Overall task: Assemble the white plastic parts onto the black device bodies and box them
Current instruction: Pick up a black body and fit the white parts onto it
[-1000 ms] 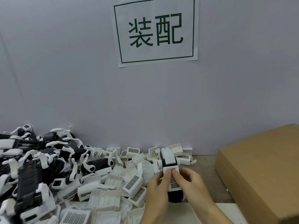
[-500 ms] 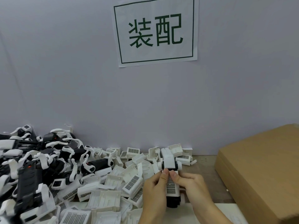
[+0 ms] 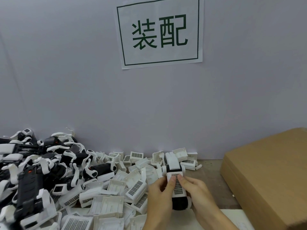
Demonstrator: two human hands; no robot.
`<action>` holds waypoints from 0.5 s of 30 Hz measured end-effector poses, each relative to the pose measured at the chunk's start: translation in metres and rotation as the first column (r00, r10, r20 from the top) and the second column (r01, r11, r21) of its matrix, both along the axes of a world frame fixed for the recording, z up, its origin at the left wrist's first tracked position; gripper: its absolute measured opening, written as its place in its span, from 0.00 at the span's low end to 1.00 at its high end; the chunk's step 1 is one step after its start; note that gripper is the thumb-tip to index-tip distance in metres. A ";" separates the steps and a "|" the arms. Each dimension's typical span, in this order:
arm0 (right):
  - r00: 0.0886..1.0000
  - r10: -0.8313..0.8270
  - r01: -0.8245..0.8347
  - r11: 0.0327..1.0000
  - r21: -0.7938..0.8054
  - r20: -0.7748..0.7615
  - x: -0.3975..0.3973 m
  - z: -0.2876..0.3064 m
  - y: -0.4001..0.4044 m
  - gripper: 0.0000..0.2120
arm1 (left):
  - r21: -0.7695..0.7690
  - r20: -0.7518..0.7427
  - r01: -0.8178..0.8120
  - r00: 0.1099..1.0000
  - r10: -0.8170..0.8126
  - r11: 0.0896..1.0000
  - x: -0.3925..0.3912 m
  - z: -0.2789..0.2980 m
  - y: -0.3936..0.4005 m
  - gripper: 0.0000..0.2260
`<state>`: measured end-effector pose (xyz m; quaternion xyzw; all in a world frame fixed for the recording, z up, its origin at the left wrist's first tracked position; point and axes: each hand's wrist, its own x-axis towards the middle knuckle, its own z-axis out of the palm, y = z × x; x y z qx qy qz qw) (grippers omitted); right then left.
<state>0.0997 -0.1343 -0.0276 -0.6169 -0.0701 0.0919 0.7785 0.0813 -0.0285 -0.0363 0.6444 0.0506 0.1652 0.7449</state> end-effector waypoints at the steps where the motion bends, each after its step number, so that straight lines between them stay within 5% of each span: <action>1: 1.000 -0.013 0.014 0.999 -0.032 0.015 0.001 -0.001 0.000 0.10 | 0.030 -0.004 -0.007 1.000 0.007 1.000 0.001 -0.002 0.000 0.08; 7: 0.979 -0.082 0.125 0.966 -0.226 0.188 0.004 -0.004 0.001 0.10 | 0.137 0.008 -0.058 0.998 0.057 0.989 0.002 -0.004 0.002 0.07; 12: 0.987 -0.111 0.123 0.987 -0.107 0.115 0.006 -0.005 0.000 0.13 | 0.016 -0.042 0.031 0.999 -0.030 0.999 0.000 -0.001 -0.001 0.06; 15: 0.994 -0.101 0.103 0.994 -0.041 0.051 0.009 -0.006 -0.003 0.17 | 0.112 -0.041 0.050 0.998 -0.046 0.992 -0.002 -0.001 -0.001 0.08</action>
